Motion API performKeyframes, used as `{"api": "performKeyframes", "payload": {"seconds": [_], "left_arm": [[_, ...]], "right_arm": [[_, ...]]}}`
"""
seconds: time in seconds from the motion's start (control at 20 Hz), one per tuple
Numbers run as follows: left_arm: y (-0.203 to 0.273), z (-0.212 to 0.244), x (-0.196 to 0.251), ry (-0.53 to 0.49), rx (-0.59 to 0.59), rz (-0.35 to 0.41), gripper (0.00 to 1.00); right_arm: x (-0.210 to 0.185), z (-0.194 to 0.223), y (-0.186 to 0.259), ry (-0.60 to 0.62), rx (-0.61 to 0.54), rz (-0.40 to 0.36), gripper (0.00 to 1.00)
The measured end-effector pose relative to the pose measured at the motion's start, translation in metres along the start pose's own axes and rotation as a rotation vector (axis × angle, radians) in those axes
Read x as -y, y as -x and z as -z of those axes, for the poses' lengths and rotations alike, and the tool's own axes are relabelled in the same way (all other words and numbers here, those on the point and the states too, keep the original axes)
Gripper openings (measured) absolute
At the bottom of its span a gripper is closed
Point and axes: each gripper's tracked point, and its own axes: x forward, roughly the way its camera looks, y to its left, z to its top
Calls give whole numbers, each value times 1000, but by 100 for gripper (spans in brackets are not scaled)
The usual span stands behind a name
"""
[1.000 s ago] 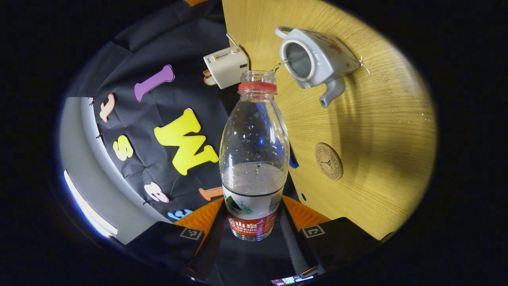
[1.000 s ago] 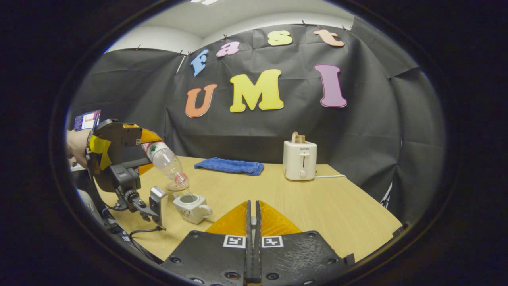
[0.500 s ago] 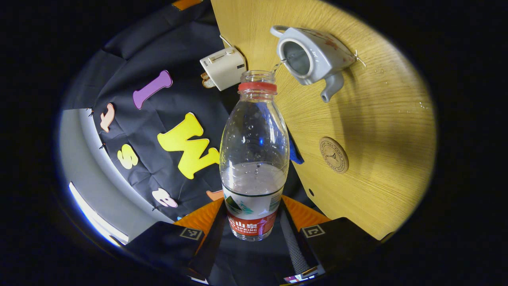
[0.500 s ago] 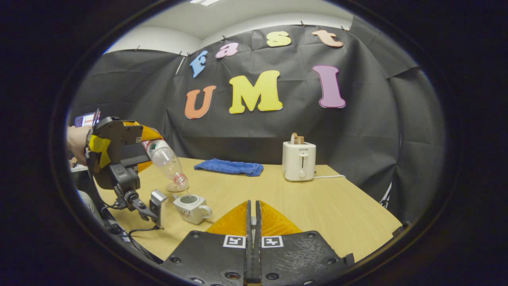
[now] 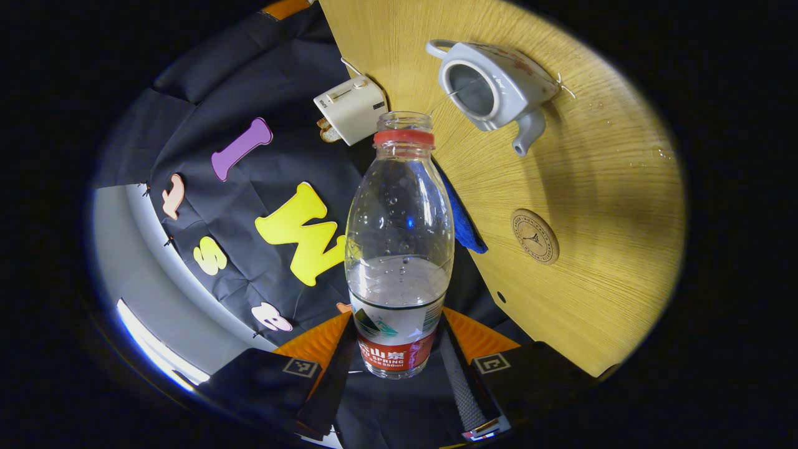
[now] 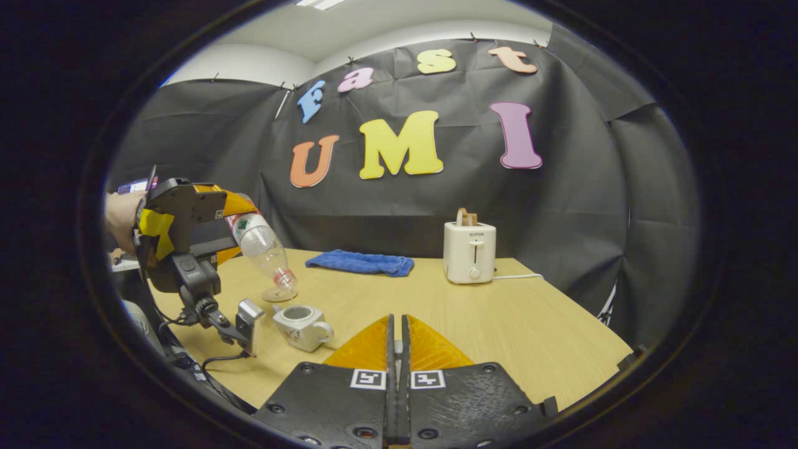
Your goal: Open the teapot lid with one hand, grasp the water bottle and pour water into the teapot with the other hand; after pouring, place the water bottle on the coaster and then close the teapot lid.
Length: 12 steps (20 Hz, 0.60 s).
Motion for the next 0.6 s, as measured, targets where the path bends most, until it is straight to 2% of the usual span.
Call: {"api": "performKeyframes", "payload": {"seconds": [0.45, 0.6], "left_arm": [[-4, 2, -2, -11, 9, -9, 75], [-5, 1, 2, 29, 21, -18, 75]], "right_arm": [[2, -2, 2, 0, 4, 6, 0], [3, -3, 4, 3, 4, 11, 0]]}}
